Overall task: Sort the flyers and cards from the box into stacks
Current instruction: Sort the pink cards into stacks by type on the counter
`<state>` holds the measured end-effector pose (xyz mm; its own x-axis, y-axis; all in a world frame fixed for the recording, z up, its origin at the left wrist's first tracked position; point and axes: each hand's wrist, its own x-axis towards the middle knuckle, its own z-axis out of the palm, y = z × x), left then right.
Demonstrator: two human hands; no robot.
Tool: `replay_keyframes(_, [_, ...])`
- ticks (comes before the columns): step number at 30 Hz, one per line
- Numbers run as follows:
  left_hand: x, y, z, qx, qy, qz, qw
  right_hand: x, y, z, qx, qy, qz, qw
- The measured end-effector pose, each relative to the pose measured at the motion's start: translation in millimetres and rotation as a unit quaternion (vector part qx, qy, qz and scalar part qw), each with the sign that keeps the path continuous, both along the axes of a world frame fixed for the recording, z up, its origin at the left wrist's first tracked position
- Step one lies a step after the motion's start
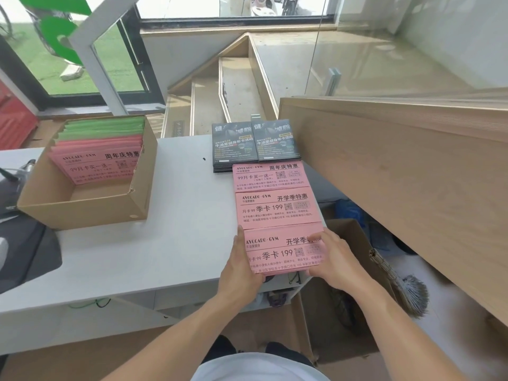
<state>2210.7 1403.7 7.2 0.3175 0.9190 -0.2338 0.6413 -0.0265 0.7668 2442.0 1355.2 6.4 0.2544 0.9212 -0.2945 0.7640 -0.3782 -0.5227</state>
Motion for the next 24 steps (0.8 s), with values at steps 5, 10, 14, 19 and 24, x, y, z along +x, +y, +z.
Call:
replay_keyframes(5, [-2, 1, -1, -0.024, -0.054, -0.007, 0.998, -10, 1, 15, 0.011, -0.065, 0.026, 0.998])
replay_keyframes(10, [-8, -2, -6, -0.086, -0.114, 0.049, 0.989, -48, 17, 26, 0.084, -0.075, 0.040, 0.993])
replay_keyframes(14, [-25, 1, -7, -0.089, -0.148, 0.135, 0.976, -66, 23, 17, 0.053, -0.085, 0.082, 0.991])
replay_keyframes(19, [-55, 17, -4, -0.014, -0.152, 0.207, 0.966, -91, 49, 33, 0.121, -0.061, 0.053, 0.989])
replay_keyframes(24, [-84, 29, 12, 0.072, -0.181, 0.225, 0.955, -134, 82, 43, 0.139, -0.003, 0.123, 0.983])
